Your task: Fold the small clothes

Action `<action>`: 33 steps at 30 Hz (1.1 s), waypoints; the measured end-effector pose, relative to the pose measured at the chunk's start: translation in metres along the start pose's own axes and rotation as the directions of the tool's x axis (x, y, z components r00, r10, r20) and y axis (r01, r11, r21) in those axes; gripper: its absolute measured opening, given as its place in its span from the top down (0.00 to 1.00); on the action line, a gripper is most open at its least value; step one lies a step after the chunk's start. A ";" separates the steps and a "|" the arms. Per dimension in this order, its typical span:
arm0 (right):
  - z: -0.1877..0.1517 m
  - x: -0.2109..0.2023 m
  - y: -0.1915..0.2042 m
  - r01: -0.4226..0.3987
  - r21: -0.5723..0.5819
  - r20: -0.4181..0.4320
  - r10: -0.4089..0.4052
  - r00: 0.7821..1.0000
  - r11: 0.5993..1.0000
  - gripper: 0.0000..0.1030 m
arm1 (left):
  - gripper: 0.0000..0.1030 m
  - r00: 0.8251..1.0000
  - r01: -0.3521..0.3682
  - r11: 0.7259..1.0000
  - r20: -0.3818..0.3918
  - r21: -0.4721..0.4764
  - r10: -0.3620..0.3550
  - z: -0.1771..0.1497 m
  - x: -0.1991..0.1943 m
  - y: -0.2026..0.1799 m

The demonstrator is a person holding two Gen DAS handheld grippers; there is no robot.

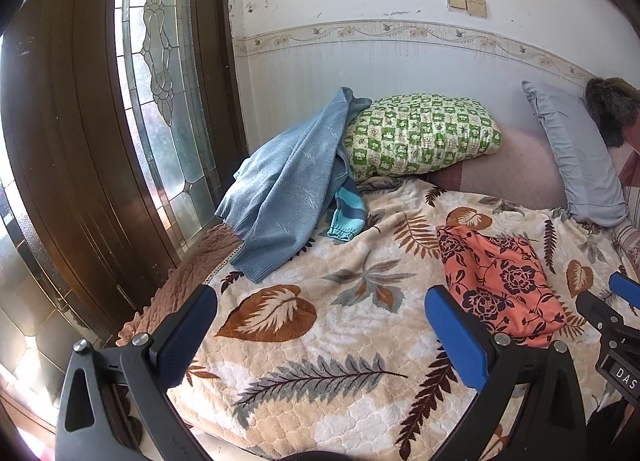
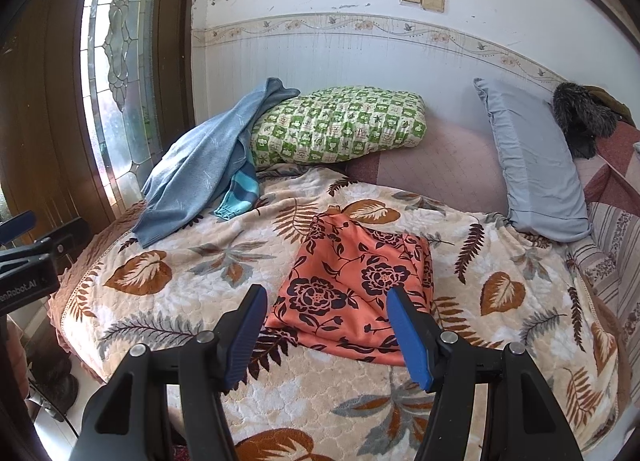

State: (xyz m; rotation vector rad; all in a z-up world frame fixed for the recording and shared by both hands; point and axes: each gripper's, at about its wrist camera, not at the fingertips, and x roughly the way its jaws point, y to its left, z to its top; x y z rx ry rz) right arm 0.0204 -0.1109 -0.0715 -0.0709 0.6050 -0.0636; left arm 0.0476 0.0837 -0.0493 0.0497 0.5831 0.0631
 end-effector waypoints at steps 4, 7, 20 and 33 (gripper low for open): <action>-0.001 0.008 0.003 -0.010 -0.010 -0.009 0.010 1.000 1.000 0.36 | 0.00 1.000 -0.006 1.000 -0.011 -0.006 0.006 0.001 0.007 0.001; -0.002 0.015 0.000 -0.014 -0.005 -0.020 0.014 1.000 1.000 0.36 | 0.00 1.000 -0.008 1.000 -0.020 0.000 0.008 0.002 0.011 -0.003; -0.007 0.026 -0.029 -0.018 0.060 -0.029 0.020 0.999 0.998 0.36 | 0.00 1.000 0.005 0.999 -0.019 0.045 -0.004 0.011 0.013 -0.028; -0.008 -0.001 -0.072 0.045 0.136 0.013 -0.048 0.999 0.990 0.36 | 0.00 0.992 0.124 0.988 -0.002 0.094 -0.124 0.019 -0.010 -0.068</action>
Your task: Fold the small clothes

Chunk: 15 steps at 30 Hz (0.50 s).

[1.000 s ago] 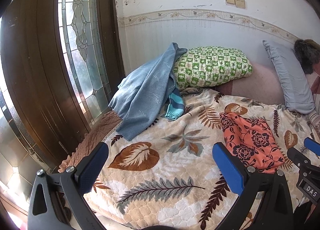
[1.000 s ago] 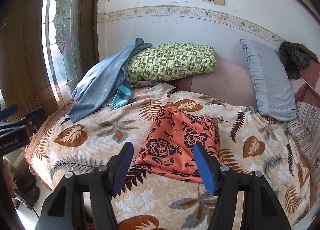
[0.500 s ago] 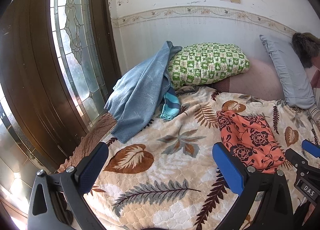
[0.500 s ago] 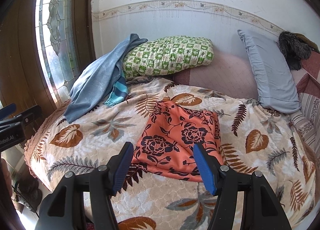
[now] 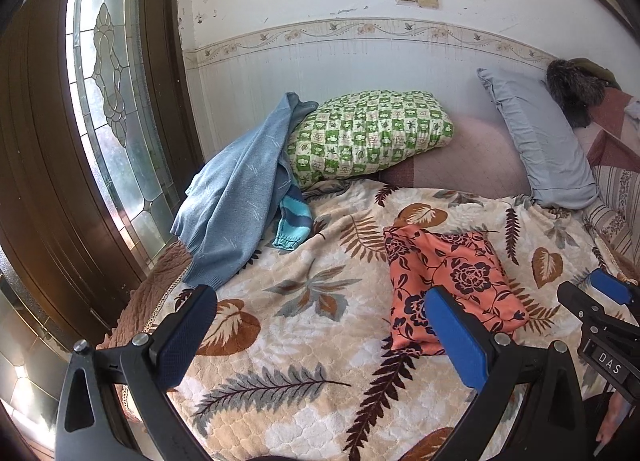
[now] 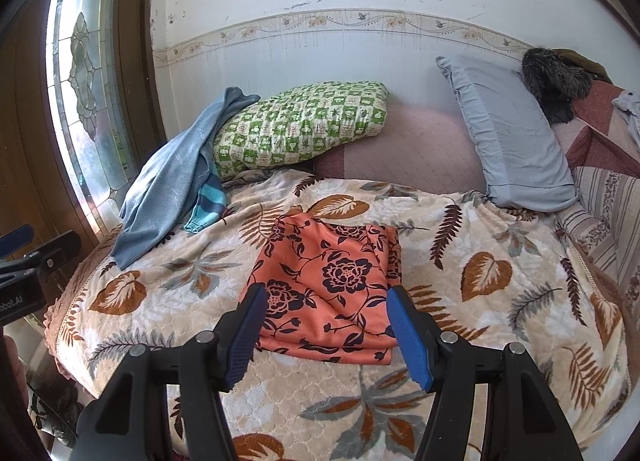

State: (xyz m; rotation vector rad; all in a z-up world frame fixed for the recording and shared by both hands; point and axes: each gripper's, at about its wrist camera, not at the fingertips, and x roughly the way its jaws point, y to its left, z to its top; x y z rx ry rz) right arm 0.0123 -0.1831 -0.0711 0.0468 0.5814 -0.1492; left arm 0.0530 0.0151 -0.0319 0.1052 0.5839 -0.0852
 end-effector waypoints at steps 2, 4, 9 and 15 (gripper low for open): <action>0.003 -0.006 -0.003 0.008 0.002 0.013 -0.008 1.000 1.000 0.36 | 0.00 1.000 0.011 1.000 0.006 0.007 -0.011 0.002 -0.004 -0.003; 0.005 -0.010 -0.004 0.012 0.003 0.022 -0.012 1.000 1.000 0.36 | 0.00 1.000 0.016 1.000 0.016 0.008 -0.016 0.003 -0.008 -0.004; 0.006 -0.017 -0.002 0.017 -0.006 0.036 -0.017 0.999 1.000 0.36 | 0.00 0.999 0.027 1.000 0.036 0.002 -0.027 0.005 -0.016 -0.003; 0.004 -0.023 -0.001 0.024 -0.012 0.040 -0.023 0.999 1.000 0.36 | 0.00 0.998 0.043 0.999 0.044 0.009 -0.044 0.005 -0.022 -0.004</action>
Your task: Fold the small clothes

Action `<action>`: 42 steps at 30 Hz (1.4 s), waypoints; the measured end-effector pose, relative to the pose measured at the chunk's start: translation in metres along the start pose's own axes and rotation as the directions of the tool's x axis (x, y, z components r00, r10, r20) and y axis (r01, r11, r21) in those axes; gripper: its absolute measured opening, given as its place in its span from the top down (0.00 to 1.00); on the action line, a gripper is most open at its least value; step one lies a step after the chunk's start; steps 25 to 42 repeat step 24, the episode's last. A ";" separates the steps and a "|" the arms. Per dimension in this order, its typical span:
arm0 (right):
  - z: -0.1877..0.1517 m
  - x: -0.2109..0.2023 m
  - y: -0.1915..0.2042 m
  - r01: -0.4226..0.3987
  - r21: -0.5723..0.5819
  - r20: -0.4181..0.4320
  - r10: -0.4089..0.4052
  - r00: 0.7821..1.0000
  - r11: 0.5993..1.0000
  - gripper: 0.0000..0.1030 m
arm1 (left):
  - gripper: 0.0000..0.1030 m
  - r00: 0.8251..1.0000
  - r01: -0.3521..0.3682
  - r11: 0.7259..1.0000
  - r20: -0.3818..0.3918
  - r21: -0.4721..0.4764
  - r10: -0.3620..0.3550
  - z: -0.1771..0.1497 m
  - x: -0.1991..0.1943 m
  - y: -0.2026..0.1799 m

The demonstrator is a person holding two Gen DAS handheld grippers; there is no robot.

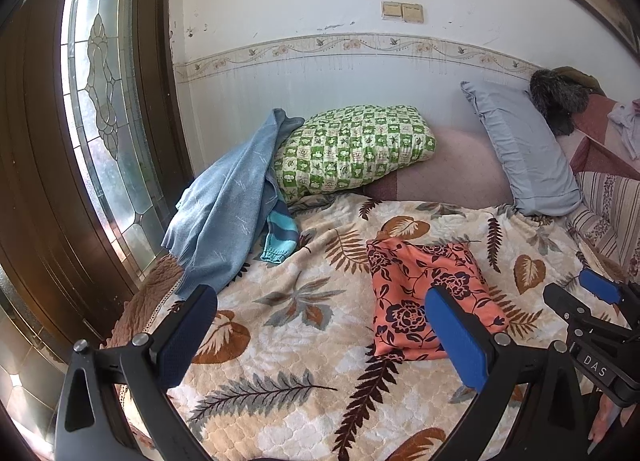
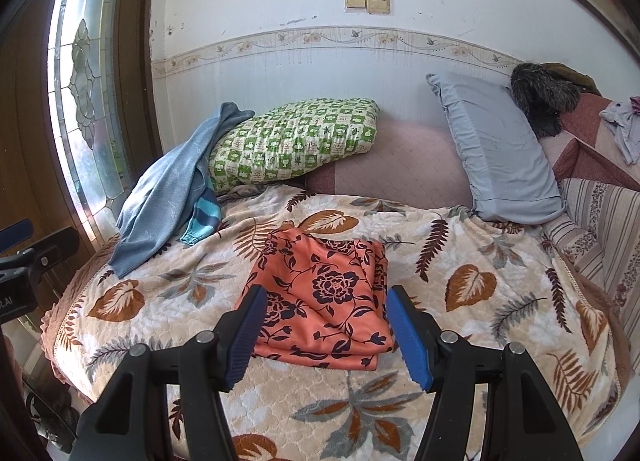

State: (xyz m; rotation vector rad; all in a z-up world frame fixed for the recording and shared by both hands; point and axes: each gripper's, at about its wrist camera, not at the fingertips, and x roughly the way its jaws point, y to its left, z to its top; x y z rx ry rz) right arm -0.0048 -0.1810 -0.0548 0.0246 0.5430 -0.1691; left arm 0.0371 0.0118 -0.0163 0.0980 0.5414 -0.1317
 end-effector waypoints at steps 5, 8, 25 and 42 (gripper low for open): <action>0.001 -0.005 0.000 0.006 -0.002 0.011 -0.006 1.000 1.000 0.36 | 0.00 1.000 0.015 1.000 0.014 0.004 -0.015 0.002 -0.005 -0.001; 0.001 -0.005 -0.001 0.008 -0.005 0.012 -0.008 1.000 1.000 0.36 | 0.00 1.000 0.020 1.000 0.019 0.008 -0.021 0.003 -0.006 -0.003; -0.001 0.031 0.002 -0.016 -0.004 -0.035 0.016 0.999 1.000 0.36 | 0.00 0.999 0.040 0.999 -0.014 0.010 -0.040 0.009 0.029 -0.008; -0.001 0.031 0.002 -0.016 -0.004 -0.035 0.016 0.999 1.000 0.36 | 0.00 0.999 0.040 0.999 -0.014 0.010 -0.040 0.009 0.029 -0.008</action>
